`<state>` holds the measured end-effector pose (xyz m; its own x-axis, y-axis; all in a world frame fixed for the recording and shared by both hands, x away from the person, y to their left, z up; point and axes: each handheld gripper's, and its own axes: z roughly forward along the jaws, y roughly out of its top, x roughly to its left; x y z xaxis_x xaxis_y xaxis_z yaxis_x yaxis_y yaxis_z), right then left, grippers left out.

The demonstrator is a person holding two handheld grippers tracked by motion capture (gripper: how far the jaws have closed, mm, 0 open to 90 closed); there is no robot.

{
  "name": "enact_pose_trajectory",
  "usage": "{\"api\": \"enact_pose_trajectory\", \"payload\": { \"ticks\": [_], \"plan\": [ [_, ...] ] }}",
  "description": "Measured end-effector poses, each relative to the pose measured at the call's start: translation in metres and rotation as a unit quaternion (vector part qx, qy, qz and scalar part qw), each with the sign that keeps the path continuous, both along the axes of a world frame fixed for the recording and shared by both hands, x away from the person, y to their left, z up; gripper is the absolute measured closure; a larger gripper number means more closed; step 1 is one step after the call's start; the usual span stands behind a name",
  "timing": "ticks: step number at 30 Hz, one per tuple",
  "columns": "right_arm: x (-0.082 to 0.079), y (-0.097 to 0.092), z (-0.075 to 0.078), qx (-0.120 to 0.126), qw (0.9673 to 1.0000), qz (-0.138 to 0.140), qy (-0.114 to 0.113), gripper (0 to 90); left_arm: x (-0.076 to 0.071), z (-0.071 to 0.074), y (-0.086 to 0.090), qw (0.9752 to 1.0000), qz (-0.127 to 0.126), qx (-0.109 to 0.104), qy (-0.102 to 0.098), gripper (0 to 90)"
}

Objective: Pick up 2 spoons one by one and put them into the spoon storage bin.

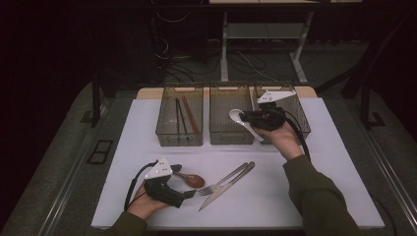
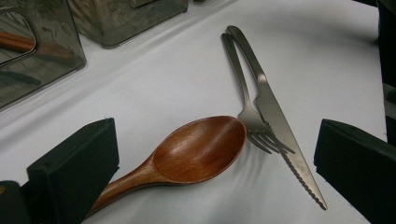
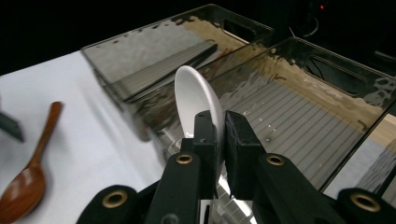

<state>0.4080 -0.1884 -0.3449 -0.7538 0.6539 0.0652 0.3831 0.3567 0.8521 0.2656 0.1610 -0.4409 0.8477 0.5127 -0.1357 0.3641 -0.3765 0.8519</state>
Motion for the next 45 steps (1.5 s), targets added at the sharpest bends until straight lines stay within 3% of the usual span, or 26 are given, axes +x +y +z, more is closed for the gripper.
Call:
{"api": "enact_pose_trajectory", "payload": {
  "ticks": [8,13,23,29,35,41,45],
  "plan": [
    [0.032,0.020,0.006,-0.030,0.9996,0.001,0.003,83.0,0.000,0.000,0.000,1.0000,-0.001,-0.001,-0.001,0.0],
    [0.046,0.032,-0.002,-0.047,0.9988,-0.001,0.009,83.0,-0.001,0.001,0.000,1.0000,0.000,-0.005,-0.001,0.0],
    [0.053,0.045,-0.026,-0.087,0.9955,0.007,0.036,83.0,-0.001,0.001,0.000,1.0000,-0.001,-0.006,-0.001,0.0],
    [0.050,0.047,-0.037,-0.114,0.9917,0.020,0.056,80.7,-0.001,0.001,0.001,1.0000,-0.002,-0.005,0.000,0.0],
    [0.046,0.040,-0.034,-0.092,0.9940,0.027,0.054,65.3,-0.001,0.001,0.000,1.0000,-0.001,-0.005,0.000,0.0],
    [0.040,0.026,-0.026,-0.033,0.9968,0.029,0.068,52.4,-0.001,0.001,0.000,1.0000,0.000,-0.005,-0.001,0.0],
    [0.031,0.017,-0.022,-0.011,0.9975,0.030,0.062,48.9,-0.001,0.000,0.001,1.0000,0.000,-0.004,0.000,0.0]
  ]
}}
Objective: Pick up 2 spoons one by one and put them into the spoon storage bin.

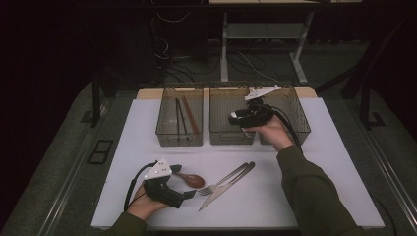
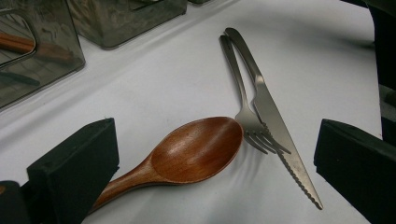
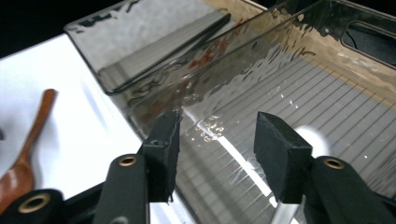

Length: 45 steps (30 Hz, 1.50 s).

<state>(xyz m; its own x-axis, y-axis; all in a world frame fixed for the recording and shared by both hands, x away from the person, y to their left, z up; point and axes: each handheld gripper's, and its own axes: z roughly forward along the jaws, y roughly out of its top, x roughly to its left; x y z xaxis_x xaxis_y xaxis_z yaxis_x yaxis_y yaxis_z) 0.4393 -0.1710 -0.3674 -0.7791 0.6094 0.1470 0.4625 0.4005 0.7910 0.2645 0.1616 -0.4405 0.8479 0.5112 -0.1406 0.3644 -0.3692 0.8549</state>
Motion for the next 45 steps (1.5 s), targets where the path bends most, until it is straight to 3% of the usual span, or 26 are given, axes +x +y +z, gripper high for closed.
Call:
{"api": "enact_pose_trajectory", "payload": {
  "ticks": [9,15,22,32,45],
  "plan": [
    [-0.031,-0.021,0.002,0.038,0.9992,0.012,-0.002,37.3,-0.001,0.000,-0.001,1.0000,0.002,-0.002,0.001,0.0],
    [-0.056,-0.033,-0.005,0.030,0.9990,-0.018,-0.026,28.6,-0.001,0.000,-0.001,1.0000,0.001,-0.001,0.002,0.0],
    [-0.077,-0.046,-0.016,0.036,0.9989,-0.023,-0.018,19.1,-0.001,0.001,-0.002,1.0000,0.000,0.001,0.001,0.0],
    [-0.106,-0.071,-0.033,0.044,0.9980,-0.032,-0.034,17.7,-0.003,0.003,-0.001,1.0000,-0.002,-0.003,0.002,0.0],
    [-0.150,-0.096,-0.056,0.041,0.9978,-0.042,-0.032,17.7,-0.003,0.004,-0.002,1.0000,0.000,-0.003,-0.001,0.0]
  ]
}}
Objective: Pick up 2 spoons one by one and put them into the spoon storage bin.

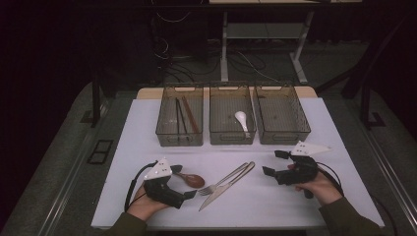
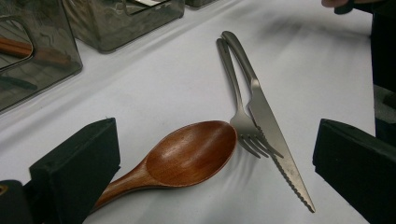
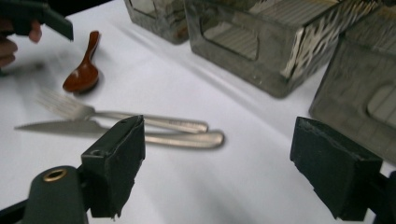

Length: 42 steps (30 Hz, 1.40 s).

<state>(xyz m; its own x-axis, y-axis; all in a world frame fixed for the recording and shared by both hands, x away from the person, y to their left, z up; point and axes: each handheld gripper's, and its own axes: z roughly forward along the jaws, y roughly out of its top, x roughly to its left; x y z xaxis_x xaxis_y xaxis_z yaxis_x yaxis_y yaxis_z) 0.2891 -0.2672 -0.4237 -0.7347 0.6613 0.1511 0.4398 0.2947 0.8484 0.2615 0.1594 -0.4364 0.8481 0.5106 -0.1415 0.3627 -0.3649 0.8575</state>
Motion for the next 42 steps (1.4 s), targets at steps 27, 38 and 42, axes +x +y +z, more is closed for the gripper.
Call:
{"api": "enact_pose_trajectory", "payload": {
  "ticks": [27,38,42],
  "plan": [
    [-0.039,-0.033,-0.017,-0.017,0.9997,-0.018,0.004,17.7,0.044,0.006,0.009,0.9963,0.048,0.067,0.022,73.2],
    [-0.039,-0.032,-0.018,-0.028,0.9995,-0.016,-0.001,17.7,0.061,-0.006,0.017,0.9874,0.067,0.130,0.061,88.5],
    [-0.039,-0.031,-0.018,-0.028,0.9995,-0.015,-0.001,17.7,0.060,-0.006,0.019,0.9860,0.061,0.142,0.063,88.6]
  ]
}}
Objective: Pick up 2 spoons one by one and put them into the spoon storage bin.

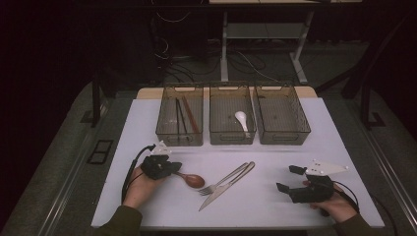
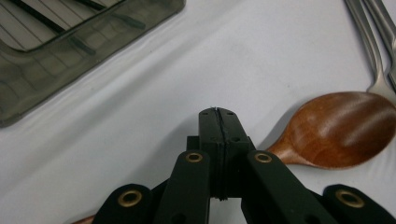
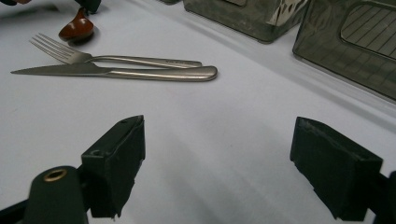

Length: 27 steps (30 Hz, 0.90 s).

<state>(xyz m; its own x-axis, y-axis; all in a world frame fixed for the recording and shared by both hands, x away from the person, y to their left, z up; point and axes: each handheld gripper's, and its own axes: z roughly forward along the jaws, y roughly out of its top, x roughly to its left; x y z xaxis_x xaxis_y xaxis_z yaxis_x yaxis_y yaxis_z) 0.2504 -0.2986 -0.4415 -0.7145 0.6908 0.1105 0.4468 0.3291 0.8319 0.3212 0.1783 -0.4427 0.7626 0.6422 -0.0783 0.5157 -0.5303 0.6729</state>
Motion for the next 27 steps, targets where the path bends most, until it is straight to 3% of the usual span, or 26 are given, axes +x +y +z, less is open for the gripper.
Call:
{"api": "enact_pose_trajectory", "payload": {
  "ticks": [4,21,27],
  "plan": [
    [0.000,0.000,0.000,-0.001,1.0000,0.000,0.000,17.7,-0.003,0.000,0.002,0.9999,0.007,-0.001,0.015,88.6],
    [0.000,0.000,0.000,-0.002,1.0000,0.000,0.000,17.7,-0.028,0.005,0.014,0.9993,0.005,-0.001,0.038,88.5],
    [0.002,0.000,-0.001,-0.004,1.0000,0.003,0.000,17.7,-0.027,0.010,0.011,0.9986,0.004,-0.050,0.017,74.5]
  ]
}}
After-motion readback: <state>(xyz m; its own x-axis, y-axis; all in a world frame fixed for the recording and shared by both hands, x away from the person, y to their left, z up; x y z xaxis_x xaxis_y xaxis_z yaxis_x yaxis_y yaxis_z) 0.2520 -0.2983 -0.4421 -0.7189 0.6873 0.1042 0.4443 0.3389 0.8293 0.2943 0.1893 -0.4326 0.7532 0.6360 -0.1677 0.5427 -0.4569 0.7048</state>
